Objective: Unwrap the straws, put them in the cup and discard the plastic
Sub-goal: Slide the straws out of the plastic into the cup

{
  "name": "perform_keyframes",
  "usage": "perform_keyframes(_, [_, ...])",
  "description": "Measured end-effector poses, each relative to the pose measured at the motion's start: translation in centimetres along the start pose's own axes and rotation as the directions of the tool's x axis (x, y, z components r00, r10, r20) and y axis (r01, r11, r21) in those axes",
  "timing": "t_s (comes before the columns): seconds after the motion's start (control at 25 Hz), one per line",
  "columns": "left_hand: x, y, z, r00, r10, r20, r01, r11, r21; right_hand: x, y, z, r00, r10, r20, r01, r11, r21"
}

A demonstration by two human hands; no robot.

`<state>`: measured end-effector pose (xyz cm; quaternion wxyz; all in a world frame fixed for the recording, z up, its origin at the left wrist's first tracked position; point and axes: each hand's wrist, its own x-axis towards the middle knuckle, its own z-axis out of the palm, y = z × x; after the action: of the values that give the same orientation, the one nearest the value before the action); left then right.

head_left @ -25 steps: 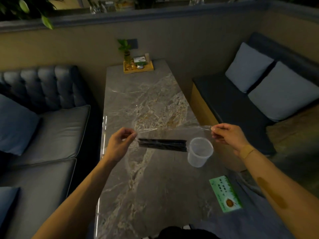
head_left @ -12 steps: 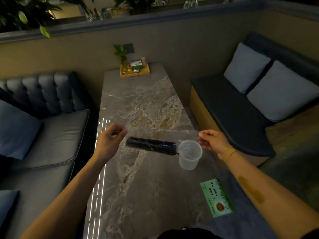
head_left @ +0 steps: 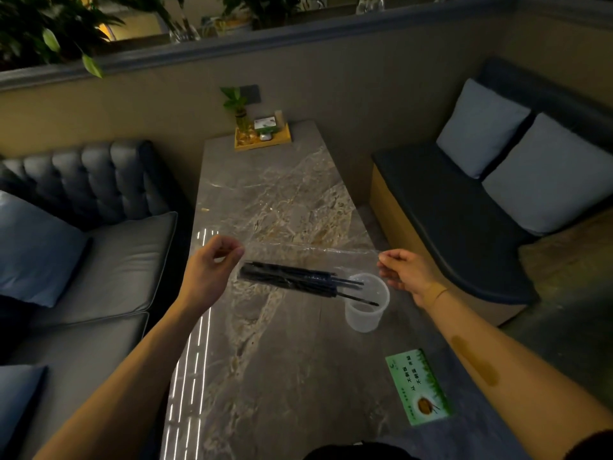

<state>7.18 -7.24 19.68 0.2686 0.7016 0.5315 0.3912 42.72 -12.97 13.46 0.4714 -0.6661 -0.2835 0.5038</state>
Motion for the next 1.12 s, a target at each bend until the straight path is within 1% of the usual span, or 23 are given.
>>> perform_keyframes(0.24, [0.6, 1.2, 0.5, 1.0, 0.022, 0.002, -0.022, 0.999, 0.028, 0.4, 1.4, -0.4, 1.0, 0.013, 0.005, -0.013, 1.0, 0.003])
perform_keyframes(0.48, [1.3, 2.5, 1.3, 1.0, 0.026, 0.012, -0.026, 0.999, 0.018, 1.0, 1.6, -1.4, 1.0, 0.029, 0.008, -0.029, 0.999, 0.041])
perform_keyframes(0.76, [2.0, 3.7, 1.7, 0.997, 0.073, 0.023, -0.073, 0.997, -0.011, 1.5, 2.2, -2.1, 0.999, 0.041, 0.015, -0.041, 0.998, 0.053])
perform_keyframes(0.92, [2.9, 4.9, 2.3, 0.995, 0.102, 0.018, -0.101, 0.995, -0.022, 1.8, 2.3, -2.5, 0.999, 0.041, -0.01, -0.041, 0.998, 0.053])
perform_keyframes(1.12, [3.8, 6.6, 3.5, 0.988, 0.146, 0.045, -0.147, 0.989, 0.019, 1.3, 2.6, -3.0, 0.996, 0.086, 0.035, -0.09, 0.99, 0.111])
